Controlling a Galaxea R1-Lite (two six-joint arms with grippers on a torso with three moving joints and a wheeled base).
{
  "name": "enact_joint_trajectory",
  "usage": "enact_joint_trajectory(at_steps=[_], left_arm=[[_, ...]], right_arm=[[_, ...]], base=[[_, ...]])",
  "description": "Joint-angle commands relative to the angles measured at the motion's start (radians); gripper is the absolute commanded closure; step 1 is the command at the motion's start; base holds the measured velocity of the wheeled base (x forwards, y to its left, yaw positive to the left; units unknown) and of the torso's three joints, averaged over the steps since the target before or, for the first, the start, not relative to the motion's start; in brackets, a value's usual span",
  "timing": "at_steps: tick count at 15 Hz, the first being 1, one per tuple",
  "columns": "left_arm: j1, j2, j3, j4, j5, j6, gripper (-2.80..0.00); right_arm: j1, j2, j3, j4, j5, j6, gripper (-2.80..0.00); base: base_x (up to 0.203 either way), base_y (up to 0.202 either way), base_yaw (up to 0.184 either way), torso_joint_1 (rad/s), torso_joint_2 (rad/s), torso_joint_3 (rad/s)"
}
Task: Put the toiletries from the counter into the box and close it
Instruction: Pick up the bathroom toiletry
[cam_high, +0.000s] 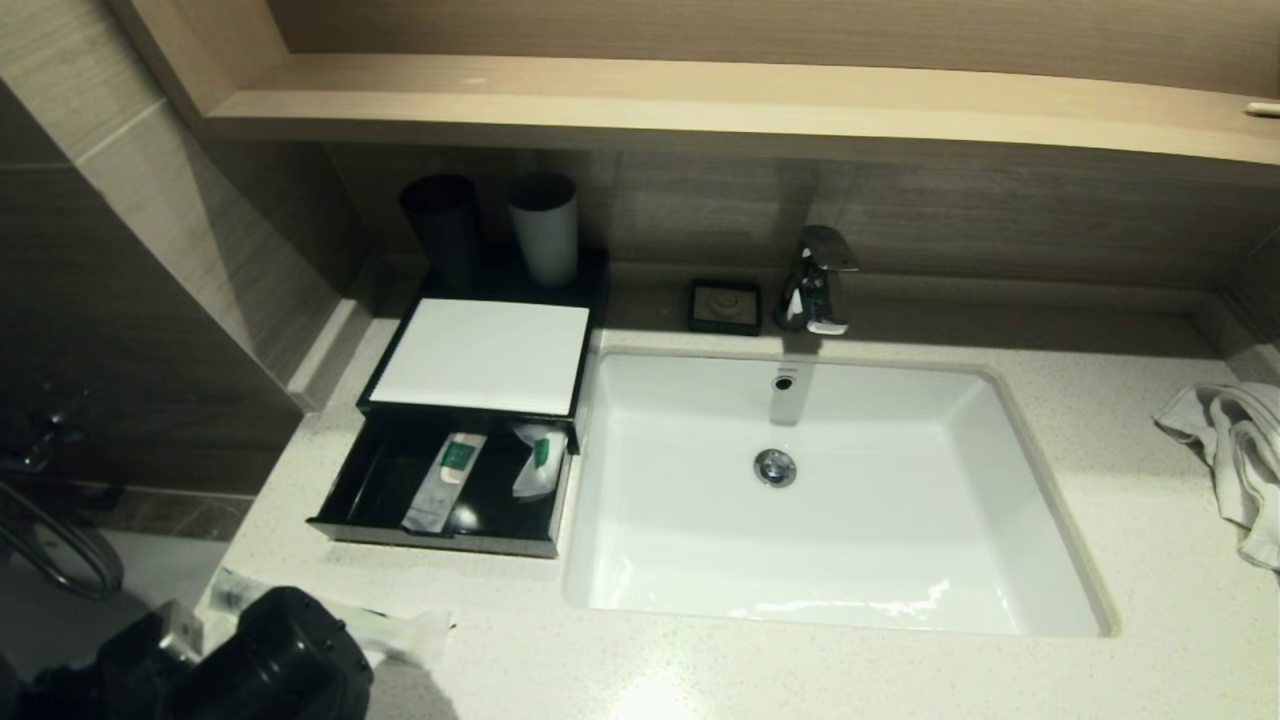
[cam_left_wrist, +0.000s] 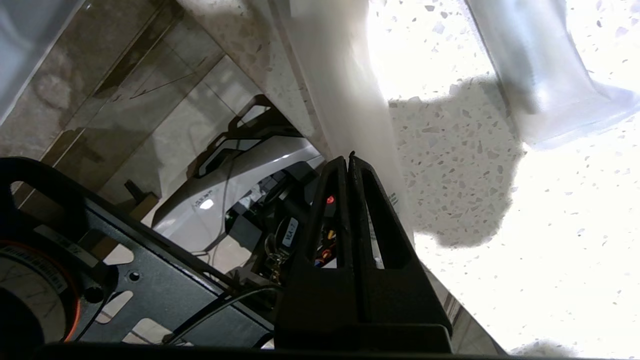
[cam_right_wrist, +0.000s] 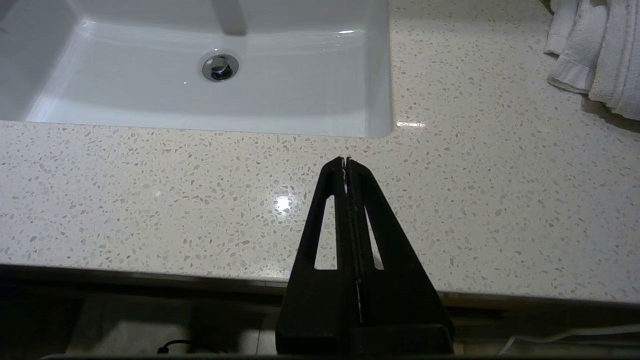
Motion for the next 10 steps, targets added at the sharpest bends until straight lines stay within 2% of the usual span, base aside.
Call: enact_joint_trajectory(at_steps=[1, 3, 10], left_arm=[[0.0, 0.01, 0.005, -0.003, 0.015, -0.009, 0.0], [0.0, 0.019, 0.003, -0.019, 0.06, -0.009, 0.0], [-0.01, 0.032, -0.006, -0.039, 0.09, -0.031, 0.0]], right_arm=[[0.0, 0.0, 0.0, 0.0, 0.0, -0.001, 0.0], [0.0, 0.0, 0.0, 0.0, 0.0, -0.001, 0.0], [0.0, 0.0, 0.0, 0.0, 0.0, -0.001, 0.0]], base=[[0.0, 0.0, 0.0, 0.0, 0.0, 0.0], [0.0, 0.0, 0.0, 0.0, 0.0, 0.0], [0.0, 0.0, 0.0, 0.0, 0.0, 0.0]])
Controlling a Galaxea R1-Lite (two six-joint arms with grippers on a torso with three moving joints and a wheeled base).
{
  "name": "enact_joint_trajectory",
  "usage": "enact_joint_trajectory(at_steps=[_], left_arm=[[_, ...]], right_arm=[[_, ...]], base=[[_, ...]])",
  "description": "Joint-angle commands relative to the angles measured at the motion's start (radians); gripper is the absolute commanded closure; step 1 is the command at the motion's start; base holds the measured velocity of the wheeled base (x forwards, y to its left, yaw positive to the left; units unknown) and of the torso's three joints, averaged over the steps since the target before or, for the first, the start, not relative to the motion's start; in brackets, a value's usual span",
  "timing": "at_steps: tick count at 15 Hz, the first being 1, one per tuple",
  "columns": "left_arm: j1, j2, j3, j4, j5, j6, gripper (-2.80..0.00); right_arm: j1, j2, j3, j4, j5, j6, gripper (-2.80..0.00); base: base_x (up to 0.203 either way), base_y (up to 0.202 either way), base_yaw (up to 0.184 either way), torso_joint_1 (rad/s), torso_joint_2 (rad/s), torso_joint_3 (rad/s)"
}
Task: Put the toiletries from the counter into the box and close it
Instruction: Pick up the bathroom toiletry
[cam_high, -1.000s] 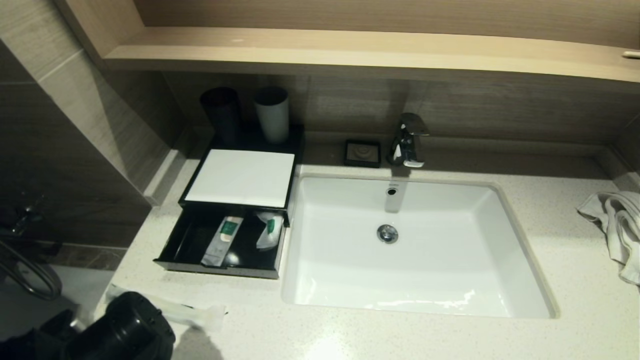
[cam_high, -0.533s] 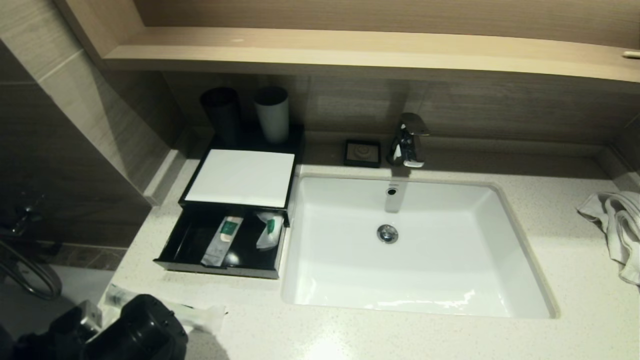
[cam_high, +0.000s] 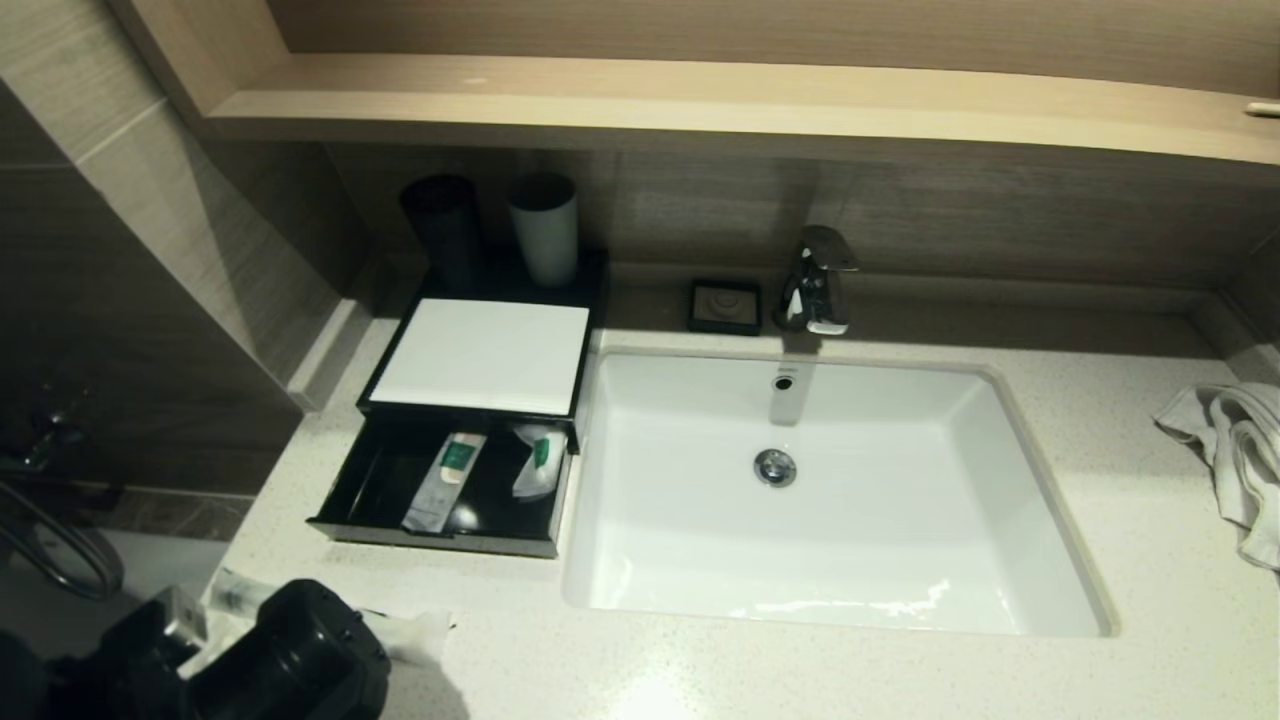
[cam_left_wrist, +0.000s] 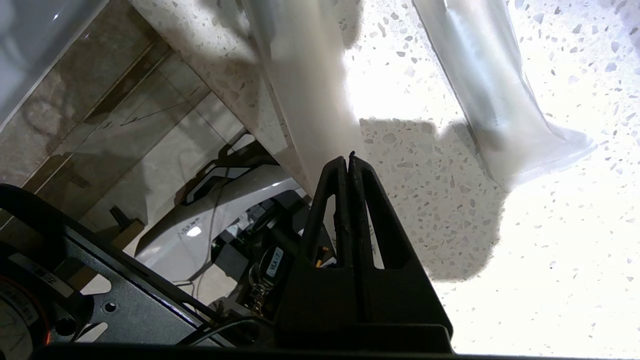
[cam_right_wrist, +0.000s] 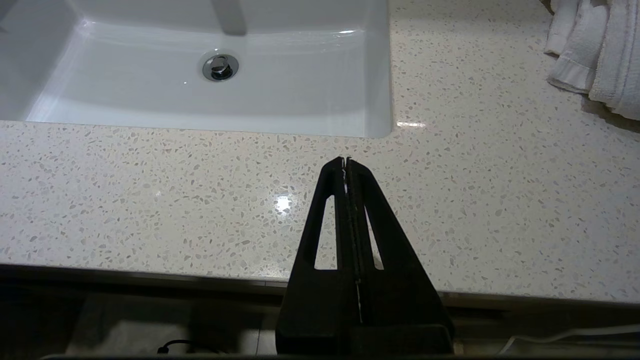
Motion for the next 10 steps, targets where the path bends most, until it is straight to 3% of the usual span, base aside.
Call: enact_joint_trajectory(at_steps=[1, 4, 5, 10], left_arm=[[-0.023, 0.004, 0.0, 0.002, 0.003, -0.029, 0.0], [-0.034, 0.024, -0.001, 0.002, 0.004, -0.068, 0.0], [-0.046, 0.027, -0.001, 0.003, 0.004, -0.089, -2.8], [-0.063, 0.036, -0.002, 0.002, 0.004, -0.135, -2.8]], right_arm=[[0.0, 0.0, 0.0, 0.0, 0.0, 0.0, 0.0], [-0.001, 0.0, 0.0, 0.0, 0.0, 0.0, 0.0], [0.0, 0.0, 0.0, 0.0, 0.0, 0.0, 0.0], [0.0, 0.0, 0.0, 0.0, 0.0, 0.0, 0.0]], base=[[0.0, 0.0, 0.0, 0.0, 0.0, 0.0], [0.0, 0.0, 0.0, 0.0, 0.0, 0.0], [0.0, 0.0, 0.0, 0.0, 0.0, 0.0], [0.0, 0.0, 0.0, 0.0, 0.0, 0.0]])
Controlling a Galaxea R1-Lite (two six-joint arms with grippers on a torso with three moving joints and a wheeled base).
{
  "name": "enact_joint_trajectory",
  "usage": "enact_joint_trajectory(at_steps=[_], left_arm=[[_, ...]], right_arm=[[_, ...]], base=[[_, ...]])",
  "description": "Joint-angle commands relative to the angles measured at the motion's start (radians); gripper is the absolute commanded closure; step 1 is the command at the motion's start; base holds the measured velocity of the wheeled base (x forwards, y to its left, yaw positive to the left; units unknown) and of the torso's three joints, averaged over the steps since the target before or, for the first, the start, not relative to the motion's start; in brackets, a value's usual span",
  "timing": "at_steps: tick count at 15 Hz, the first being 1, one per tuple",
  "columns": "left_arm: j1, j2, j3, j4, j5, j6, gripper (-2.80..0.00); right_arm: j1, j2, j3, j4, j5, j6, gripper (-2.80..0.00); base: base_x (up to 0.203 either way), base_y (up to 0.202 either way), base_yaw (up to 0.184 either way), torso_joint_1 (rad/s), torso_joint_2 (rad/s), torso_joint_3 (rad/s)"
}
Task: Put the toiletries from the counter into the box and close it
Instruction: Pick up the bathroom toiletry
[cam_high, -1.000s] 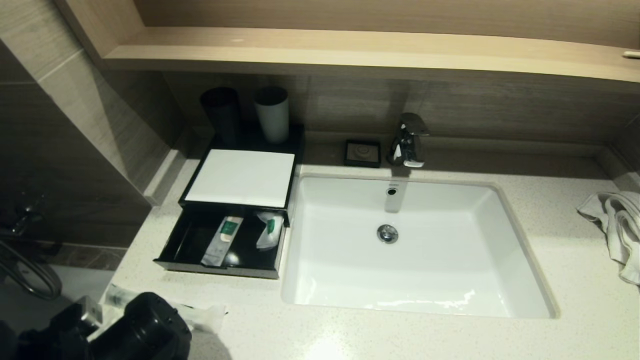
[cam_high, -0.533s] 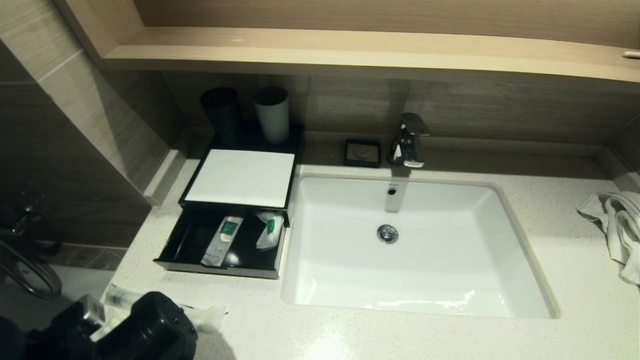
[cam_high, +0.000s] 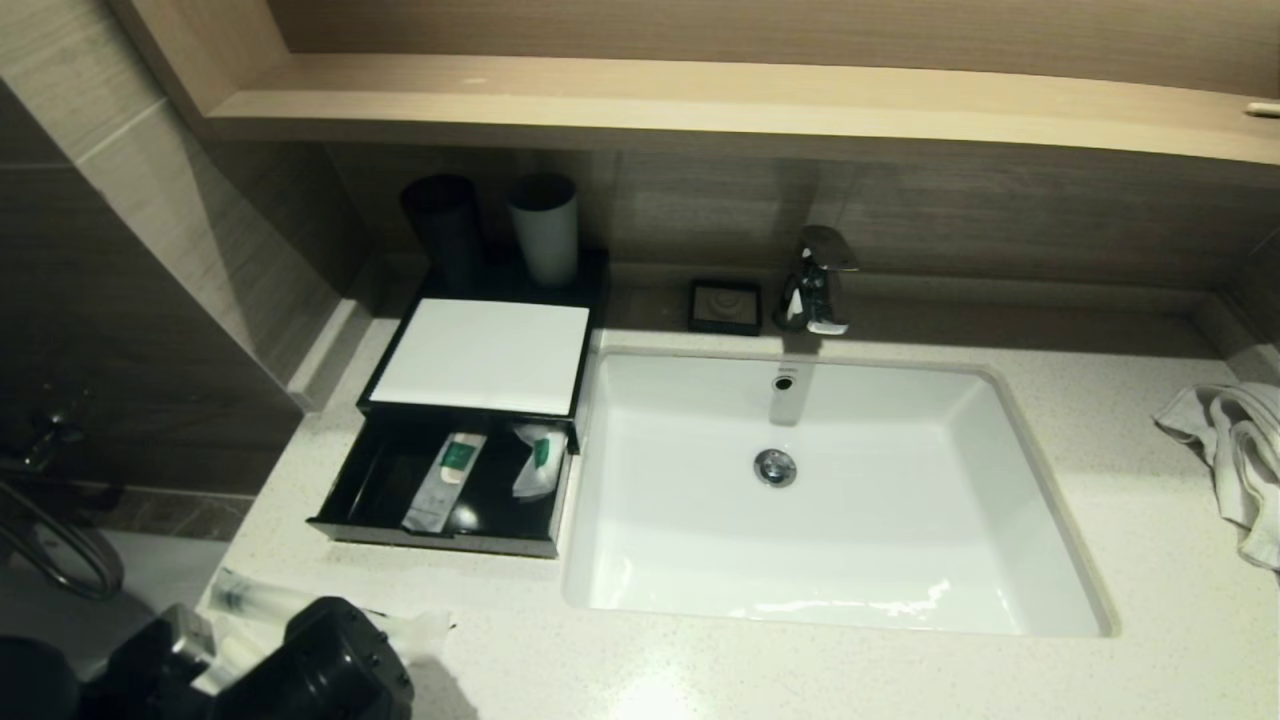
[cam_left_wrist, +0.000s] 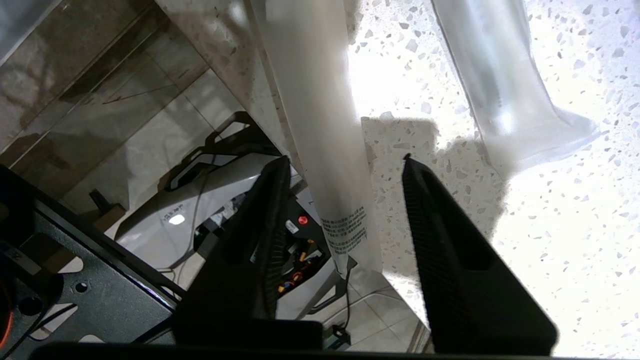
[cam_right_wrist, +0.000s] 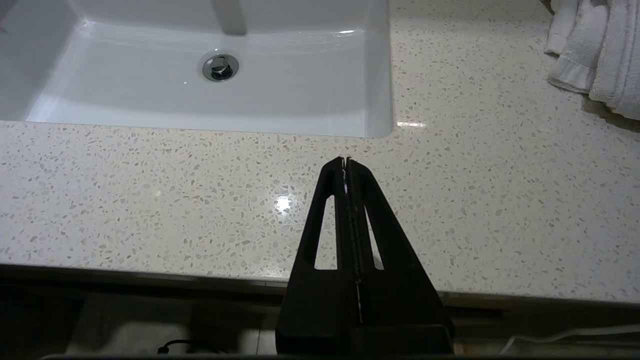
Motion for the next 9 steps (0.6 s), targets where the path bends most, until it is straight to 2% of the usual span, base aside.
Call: enact_joint_trajectory(at_steps=[1, 5, 9], left_arm=[[-0.011, 0.011, 0.001, 0.0, 0.002, -0.021, -2.8], [-0.015, 0.059, 0.001, 0.002, 0.003, -0.102, -2.8], [-0.015, 0.064, 0.001, -0.004, 0.002, -0.115, -2.8]], right_arm=[[0.0, 0.0, 0.0, 0.0, 0.0, 0.0, 0.0], [0.0, 0.0, 0.0, 0.0, 0.0, 0.0, 0.0], [0.0, 0.0, 0.0, 0.0, 0.0, 0.0, 0.0]], base=[[0.0, 0.0, 0.0, 0.0, 0.0, 0.0], [0.0, 0.0, 0.0, 0.0, 0.0, 0.0], [0.0, 0.0, 0.0, 0.0, 0.0, 0.0]])
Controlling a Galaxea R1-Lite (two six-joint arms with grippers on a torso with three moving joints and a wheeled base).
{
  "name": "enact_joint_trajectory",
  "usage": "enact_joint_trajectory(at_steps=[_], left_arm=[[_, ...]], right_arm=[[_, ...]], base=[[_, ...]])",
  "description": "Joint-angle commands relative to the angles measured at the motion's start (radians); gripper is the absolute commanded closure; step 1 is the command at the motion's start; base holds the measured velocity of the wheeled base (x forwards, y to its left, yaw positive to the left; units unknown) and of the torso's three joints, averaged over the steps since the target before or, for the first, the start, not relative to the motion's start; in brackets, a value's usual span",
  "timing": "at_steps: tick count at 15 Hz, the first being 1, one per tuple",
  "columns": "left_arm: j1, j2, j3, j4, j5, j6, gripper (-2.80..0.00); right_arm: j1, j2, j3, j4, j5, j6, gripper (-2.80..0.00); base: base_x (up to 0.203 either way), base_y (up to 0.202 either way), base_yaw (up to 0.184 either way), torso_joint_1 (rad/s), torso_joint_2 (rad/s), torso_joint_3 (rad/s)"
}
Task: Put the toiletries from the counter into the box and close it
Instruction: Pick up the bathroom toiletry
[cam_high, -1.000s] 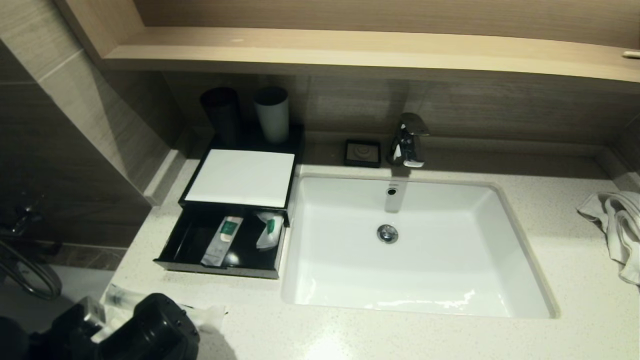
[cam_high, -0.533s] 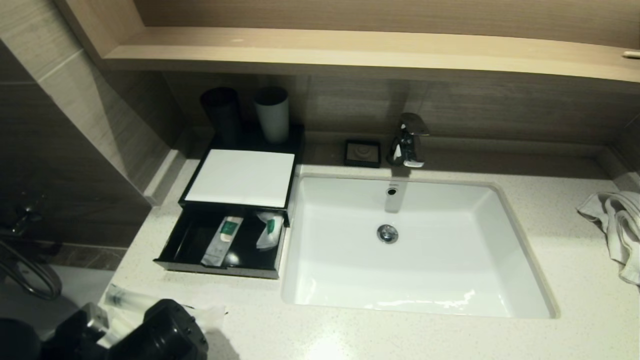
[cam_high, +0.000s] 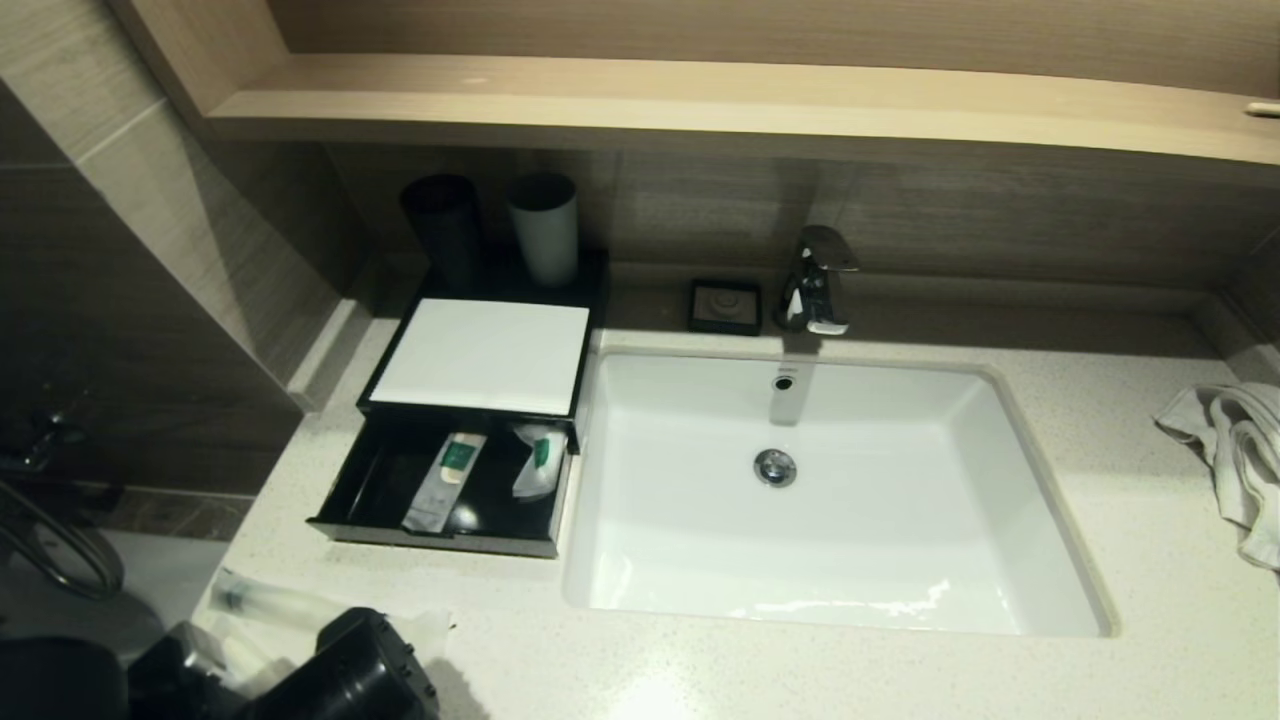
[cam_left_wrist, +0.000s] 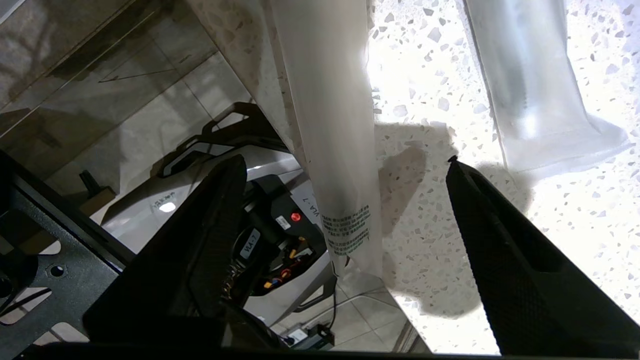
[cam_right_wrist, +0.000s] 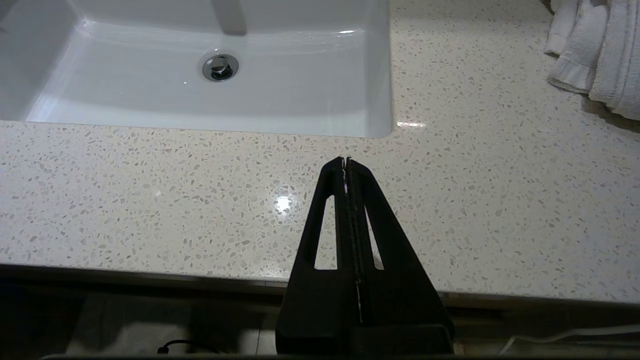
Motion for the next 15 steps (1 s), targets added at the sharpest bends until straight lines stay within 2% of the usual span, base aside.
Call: enact_joint_trajectory(at_steps=[1, 3, 6, 13, 15], left_arm=[[0.0, 0.007, -0.002, 0.002, 0.004, -0.012, -2.8], [-0.002, 0.006, -0.003, -0.001, 0.004, -0.016, -2.8], [-0.014, 0.007, -0.009, -0.003, 0.002, -0.058, -2.8], [-0.014, 0.028, 0.0, -0.013, 0.002, -0.079, -2.8], [-0.014, 0.046, 0.003, -0.012, 0.01, -0.109, -2.8]], right_arm=[[0.0, 0.0, 0.0, 0.0, 0.0, 0.0, 0.0], [0.0, 0.0, 0.0, 0.0, 0.0, 0.0, 0.0], [0.0, 0.0, 0.0, 0.0, 0.0, 0.0, 0.0], [0.0, 0.0, 0.0, 0.0, 0.0, 0.0, 0.0], [0.0, 0.0, 0.0, 0.0, 0.0, 0.0, 0.0]], base=[[0.0, 0.0, 0.0, 0.0, 0.0, 0.0], [0.0, 0.0, 0.0, 0.0, 0.0, 0.0], [0.0, 0.0, 0.0, 0.0, 0.0, 0.0], [0.0, 0.0, 0.0, 0.0, 0.0, 0.0], [0.0, 0.0, 0.0, 0.0, 0.0, 0.0]])
